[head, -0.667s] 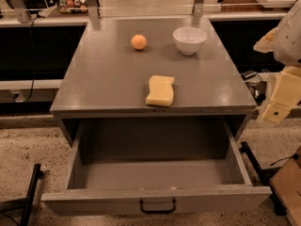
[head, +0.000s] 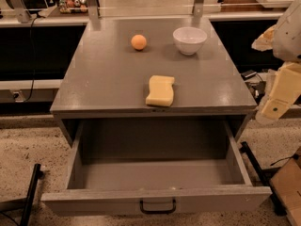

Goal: Close top drawer

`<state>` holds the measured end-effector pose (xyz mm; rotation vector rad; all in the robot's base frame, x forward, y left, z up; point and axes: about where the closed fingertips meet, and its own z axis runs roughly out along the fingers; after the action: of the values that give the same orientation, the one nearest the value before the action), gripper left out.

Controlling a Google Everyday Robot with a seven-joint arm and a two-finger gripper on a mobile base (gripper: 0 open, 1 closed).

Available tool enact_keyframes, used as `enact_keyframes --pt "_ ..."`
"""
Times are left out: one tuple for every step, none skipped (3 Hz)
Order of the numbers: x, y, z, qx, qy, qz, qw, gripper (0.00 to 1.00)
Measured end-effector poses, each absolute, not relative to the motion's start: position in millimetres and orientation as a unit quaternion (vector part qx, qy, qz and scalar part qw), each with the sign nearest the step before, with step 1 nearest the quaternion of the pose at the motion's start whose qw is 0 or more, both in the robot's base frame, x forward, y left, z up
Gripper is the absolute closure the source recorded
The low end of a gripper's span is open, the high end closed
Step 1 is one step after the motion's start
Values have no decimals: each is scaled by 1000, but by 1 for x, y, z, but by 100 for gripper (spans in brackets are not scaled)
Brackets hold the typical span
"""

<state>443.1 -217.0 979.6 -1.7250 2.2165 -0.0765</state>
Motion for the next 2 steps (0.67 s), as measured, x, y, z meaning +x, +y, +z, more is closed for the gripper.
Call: enact_keyframes --pt "439 -207 969 -584 790 -27 182 0" --pt "419 -177 935 -583 784 -18 211 0"
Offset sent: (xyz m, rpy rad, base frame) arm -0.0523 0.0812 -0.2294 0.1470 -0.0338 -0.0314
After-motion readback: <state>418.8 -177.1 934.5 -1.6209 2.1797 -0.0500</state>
